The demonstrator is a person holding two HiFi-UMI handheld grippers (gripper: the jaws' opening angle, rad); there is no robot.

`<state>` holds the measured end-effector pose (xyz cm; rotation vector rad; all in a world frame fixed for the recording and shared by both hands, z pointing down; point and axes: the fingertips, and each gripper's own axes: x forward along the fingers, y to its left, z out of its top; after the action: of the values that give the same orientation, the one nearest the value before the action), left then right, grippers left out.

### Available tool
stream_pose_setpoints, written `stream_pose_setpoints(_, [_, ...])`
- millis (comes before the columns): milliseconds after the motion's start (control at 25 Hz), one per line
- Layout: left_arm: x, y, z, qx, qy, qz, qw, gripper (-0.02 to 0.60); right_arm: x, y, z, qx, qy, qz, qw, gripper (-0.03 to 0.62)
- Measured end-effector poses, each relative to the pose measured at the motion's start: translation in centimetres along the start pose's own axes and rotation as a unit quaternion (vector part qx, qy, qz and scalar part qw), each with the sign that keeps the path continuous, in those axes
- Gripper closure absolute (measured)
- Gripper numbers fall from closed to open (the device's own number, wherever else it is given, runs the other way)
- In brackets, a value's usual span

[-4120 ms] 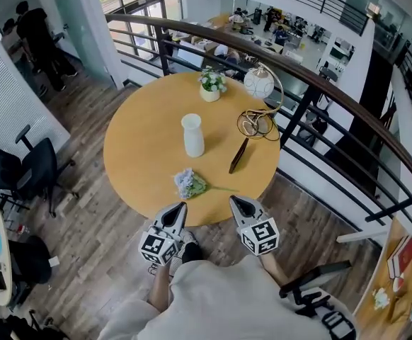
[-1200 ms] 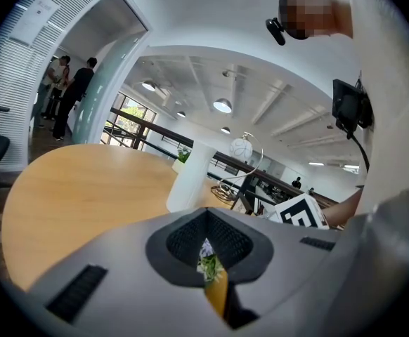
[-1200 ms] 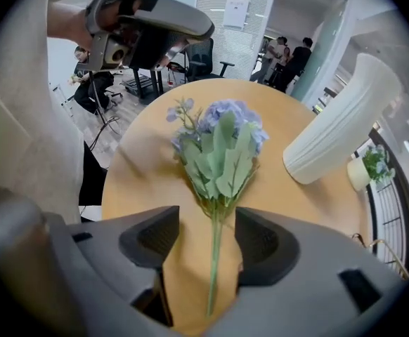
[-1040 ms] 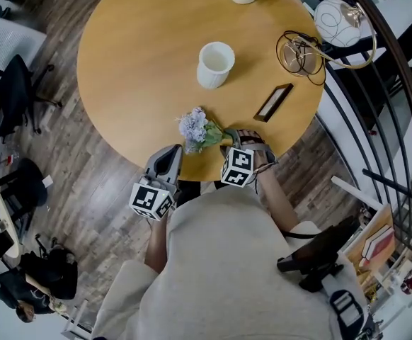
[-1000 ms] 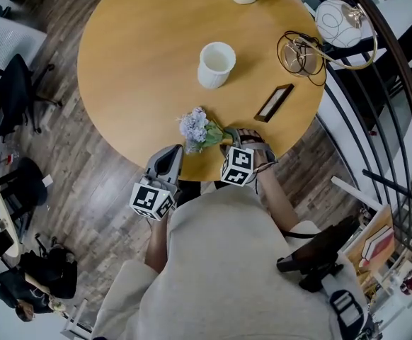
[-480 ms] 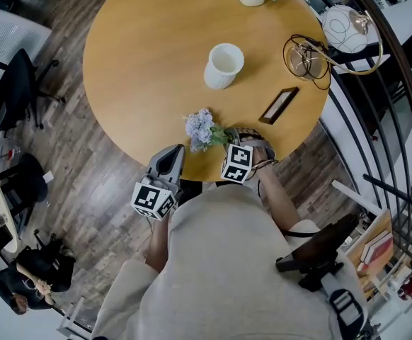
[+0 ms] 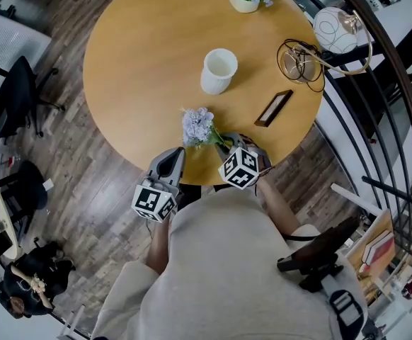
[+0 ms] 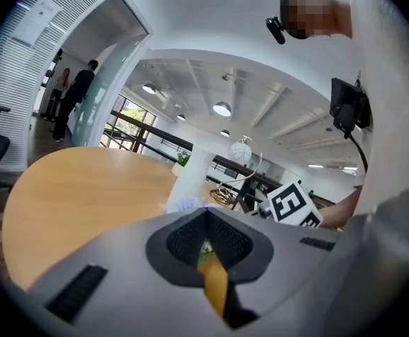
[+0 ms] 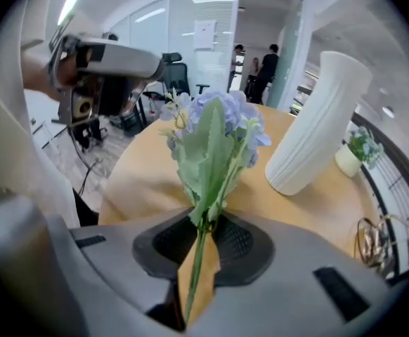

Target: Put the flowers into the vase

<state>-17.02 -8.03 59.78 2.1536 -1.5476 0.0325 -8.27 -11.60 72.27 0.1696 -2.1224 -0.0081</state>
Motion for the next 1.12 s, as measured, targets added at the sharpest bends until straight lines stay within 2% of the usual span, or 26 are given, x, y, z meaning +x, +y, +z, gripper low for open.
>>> stream_pose_setpoints(120, [0.1,-0.3,0.0,0.002,-0.002,-0.003,1.0,0.575,-1.2,-0.6,1.0,0.086,-0.046,0.003,0.995,0.52])
stream_pose_setpoints(200, [0.0,-0.4,-0.1,0.003,-0.003,-0.004,1.0,0.575,-1.9,-0.8,1.4,0.138,-0.077,0.011,0.987,0.522])
stream_pose_setpoints(360, [-0.1,-0.5,-0.1,0.001,-0.006,-0.004,1.0,0.575,-3.0,-1.1,1.4,0.248,-0.128,0.035,0.96,0.523])
stream_pose_setpoints(480, [0.1,-0.6,0.0,0.002,-0.009,-0.006,0.9999,0.575,-3.7,-1.5,0.8,0.292,-0.147,0.039,0.944,0.523])
stream_pose_setpoints(560, [0.5,-0.7,0.3,0.005,-0.011,-0.01,0.9999,0.575,-4.1,-1.8,0.5,0.297,-0.153,0.035,0.942,0.523])
stream_pose_setpoints(800, [1.6,-1.2,1.6,0.022,-0.023,-0.026,0.9991,0.575,-6.1,-3.1,1.8,0.27,-0.184,0.007,0.945,0.523])
stream_pose_setpoints(1120, [3.9,-2.0,4.5,0.058,-0.043,-0.053,0.996,0.575,-11.5,-6.2,5.5,0.243,-0.284,-0.039,0.927,0.522])
